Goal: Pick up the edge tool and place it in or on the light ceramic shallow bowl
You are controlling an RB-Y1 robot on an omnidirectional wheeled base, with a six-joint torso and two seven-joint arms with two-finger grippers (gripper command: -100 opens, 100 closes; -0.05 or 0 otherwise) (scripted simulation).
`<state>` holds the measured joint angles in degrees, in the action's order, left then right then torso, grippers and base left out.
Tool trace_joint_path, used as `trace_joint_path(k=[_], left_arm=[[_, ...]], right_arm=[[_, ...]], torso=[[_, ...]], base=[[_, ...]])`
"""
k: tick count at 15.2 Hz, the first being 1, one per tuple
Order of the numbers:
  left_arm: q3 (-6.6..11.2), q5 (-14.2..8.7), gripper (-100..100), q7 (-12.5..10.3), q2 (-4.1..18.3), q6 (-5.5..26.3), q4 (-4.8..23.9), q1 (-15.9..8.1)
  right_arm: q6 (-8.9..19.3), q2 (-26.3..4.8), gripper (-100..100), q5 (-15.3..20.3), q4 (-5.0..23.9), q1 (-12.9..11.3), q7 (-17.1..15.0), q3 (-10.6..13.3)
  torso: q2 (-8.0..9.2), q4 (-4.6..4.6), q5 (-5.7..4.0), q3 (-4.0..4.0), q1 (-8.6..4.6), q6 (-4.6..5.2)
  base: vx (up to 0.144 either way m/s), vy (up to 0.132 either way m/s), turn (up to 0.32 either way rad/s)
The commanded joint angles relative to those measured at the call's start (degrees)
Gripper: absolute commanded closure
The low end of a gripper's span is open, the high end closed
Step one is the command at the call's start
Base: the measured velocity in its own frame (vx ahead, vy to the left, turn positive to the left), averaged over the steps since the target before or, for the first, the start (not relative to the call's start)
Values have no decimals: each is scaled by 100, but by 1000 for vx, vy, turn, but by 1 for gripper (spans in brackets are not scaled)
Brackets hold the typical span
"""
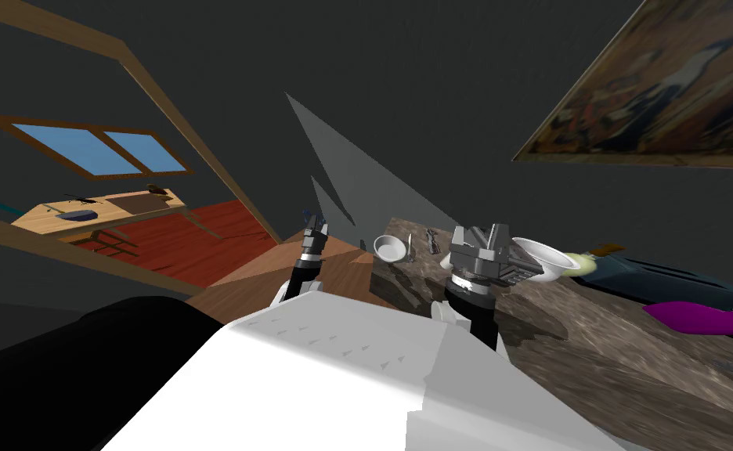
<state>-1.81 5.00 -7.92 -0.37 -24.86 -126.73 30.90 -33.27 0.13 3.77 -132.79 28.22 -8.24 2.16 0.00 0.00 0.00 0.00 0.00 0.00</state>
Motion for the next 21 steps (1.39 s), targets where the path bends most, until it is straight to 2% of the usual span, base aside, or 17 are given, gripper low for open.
trace_joint_path(k=[1, 5, 6, 8, 11, 12, 13, 14, 15, 16, 21], left_arm=[[0, 0, 0, 0, 0, 0, 0, 0], [0, 0, 0, 0, 0, 0, 0, 0], [0, 0, 0, 0, 0, 0, 0, 0], [0, 0, 0, 0, 1, 0, 0, 0], [0, 0, 0, 0, 1, 0, 0, 0], [0, 0, 0, 0, 0, 0, 0, 0], [0, 0, 0, 0, 0, 0, 0, 0], [0, 0, 0, 0, 0, 0, 0, 0], [0, 0, 0, 0, 0, 0, 0, 0], [0, 0, 0, 0, 0, 0, 0, 0], [0, 0, 0, 0, 1, 0, 0, 0]], right_arm=[[19, -162, -100, 74, 30, -10, 6, -1], [126, -694, -100, 510, 200, -54, 42, -6], [126, -695, -100, 510, 200, -54, 42, -6], [203, -965, -100, 817, 325, -81, 68, -12], [246, -1096, -100, 1040, 394, -95, 83, -16], [290, -1226, -100, 1246, 466, -109, 98, -22], [290, -1226, -100, 1246, 466, -109, 98, -22], [336, -1355, -100, 1454, 541, -123, 115, -28], [336, -1355, -100, 1463, 541, -123, 115, -28], [382, -1485, -100, 1656, 618, -136, 133, -33], [477, -1750, -100, 2158, 780, -160, 173, -43]], torso=[[0, 0, 0, 0, 0, 0], [4, 1, -3, 2, -15, -1], [6, 1, -4, 3, -20, -1], [7, 1, -5, 4, -23, 0], [7, 1, -6, 4, -24, -1], [7, 1, -5, 4, -22, 0], [7, 1, -5, 4, -21, 0], [8, 1, -5, 4, -20, 0], [9, 1, -5, 5, -20, 0], [10, 2, -5, 6, -20, 0], [8, 2, -6, 4, -26, -1]], base=[[-1, -4, 11], [-13, -29, 30], [-21, -49, 24], [-16, -50, 27], [-18, -46, 23], [-18, -40, 24], [-20, -37, 19], [-27, -39, 23], [-28, -42, 21], [-24, -47, 22], [-21, -51, 22]])
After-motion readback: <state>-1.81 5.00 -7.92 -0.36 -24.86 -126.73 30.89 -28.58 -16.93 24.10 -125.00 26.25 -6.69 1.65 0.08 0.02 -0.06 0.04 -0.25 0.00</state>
